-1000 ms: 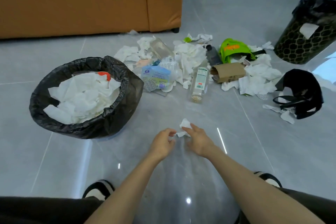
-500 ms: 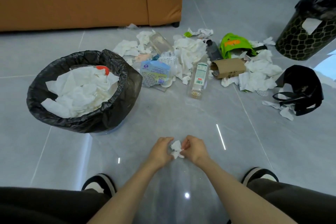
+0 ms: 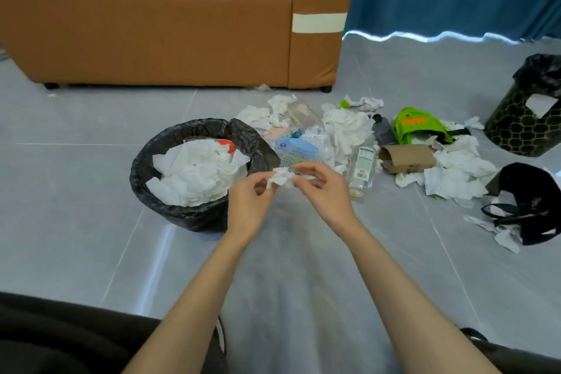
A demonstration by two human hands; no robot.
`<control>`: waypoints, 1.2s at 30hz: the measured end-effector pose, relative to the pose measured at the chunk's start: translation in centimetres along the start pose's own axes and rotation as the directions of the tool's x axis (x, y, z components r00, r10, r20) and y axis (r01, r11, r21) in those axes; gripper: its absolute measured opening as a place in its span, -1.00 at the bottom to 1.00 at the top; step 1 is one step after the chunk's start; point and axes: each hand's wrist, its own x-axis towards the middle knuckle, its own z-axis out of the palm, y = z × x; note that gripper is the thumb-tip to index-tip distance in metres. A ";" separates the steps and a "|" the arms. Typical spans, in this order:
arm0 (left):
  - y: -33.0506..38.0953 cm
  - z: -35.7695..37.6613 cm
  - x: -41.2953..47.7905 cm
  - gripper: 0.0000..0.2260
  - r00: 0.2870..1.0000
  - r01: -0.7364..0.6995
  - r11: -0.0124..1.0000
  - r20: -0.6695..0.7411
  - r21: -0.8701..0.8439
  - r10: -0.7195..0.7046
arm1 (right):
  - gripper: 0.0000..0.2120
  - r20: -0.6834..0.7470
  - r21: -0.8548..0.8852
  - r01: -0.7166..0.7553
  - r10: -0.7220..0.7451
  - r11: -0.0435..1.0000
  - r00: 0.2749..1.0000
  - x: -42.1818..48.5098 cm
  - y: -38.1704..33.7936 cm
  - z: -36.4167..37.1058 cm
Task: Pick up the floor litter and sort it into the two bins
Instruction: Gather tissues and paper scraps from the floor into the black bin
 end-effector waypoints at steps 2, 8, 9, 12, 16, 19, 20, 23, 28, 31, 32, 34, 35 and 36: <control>0.8 -2.1 0.9 -0.84 0.993 0.019 1.000 -0.120 -0.022 -0.021 | -0.83 0.045 -0.031 0.027 -0.026 0.999 0.999 0.4 -2.0 1.1; 0.0 -6.9 3.3 -0.57 0.960 0.242 0.970 -0.144 0.008 -0.239 | -0.76 0.223 -0.193 0.057 -0.013 0.980 0.975 0.2 -4.5 3.5; -0.3 -7.2 3.5 -0.48 0.960 0.267 0.963 -0.097 0.045 -0.262 | -0.74 0.240 -0.219 0.053 0.001 0.974 0.971 0.1 -4.6 3.7; -0.6 -7.8 3.8 -0.40 0.973 0.231 0.948 -0.026 0.221 -0.231 | -0.72 0.263 -0.300 0.055 0.027 0.952 0.964 0.2 -5.7 3.9; -0.3 -7.1 3.4 -0.40 0.962 0.042 0.876 0.217 0.480 -0.165 | -0.70 0.272 -0.387 0.070 0.042 0.920 0.961 1.1 -7.4 3.5; -0.2 -6.3 2.5 -0.44 0.914 -0.054 0.825 0.362 0.562 -0.186 | -0.72 0.221 -0.401 0.019 0.077 0.916 0.972 1.8 -7.9 2.7; -0.3 -6.1 2.4 -0.42 0.913 -0.056 0.822 0.362 0.567 -0.187 | -0.72 0.219 -0.415 0.004 0.096 0.910 0.971 2.0 -8.1 2.3; -0.8 -5.9 2.3 -0.47 0.910 -0.085 0.782 0.368 0.617 -0.191 | -0.73 0.194 -0.423 -0.052 0.146 0.905 0.970 2.5 -8.0 1.4; -1.0 -5.9 3.4 -0.61 0.896 -0.097 0.729 0.378 0.678 -0.233 | -0.72 0.145 -0.408 -0.128 0.203 0.904 0.968 4.1 -8.4 0.7; -1.3 -6.0 4.3 -0.63 0.906 -0.110 0.684 0.356 0.721 -0.230 | -0.72 0.153 -0.421 -0.135 0.217 0.897 0.964 5.8 -8.6 0.8; -1.4 -6.1 4.8 -0.64 0.908 -0.109 0.663 0.345 0.740 -0.236 | -0.72 0.155 -0.431 -0.134 0.219 0.892 0.963 6.5 -8.5 0.8; -1.6 -6.2 6.2 -0.66 0.914 -0.092 0.632 0.318 0.769 -0.254 | -0.72 0.154 -0.455 -0.127 0.219 0.882 0.963 8.2 -8.2 0.7; -1.7 -6.2 7.0 -0.66 0.913 -0.087 0.624 0.312 0.776 -0.261 | -0.71 0.150 -0.460 -0.136 0.228 0.877 0.962 9.1 -7.9 0.7; -1.8 -6.3 7.7 -0.66 0.914 -0.079 0.622 0.306 0.779 -0.267 | -0.70 0.142 -0.465 -0.154 0.245 0.872 0.959 9.9 -7.6 0.8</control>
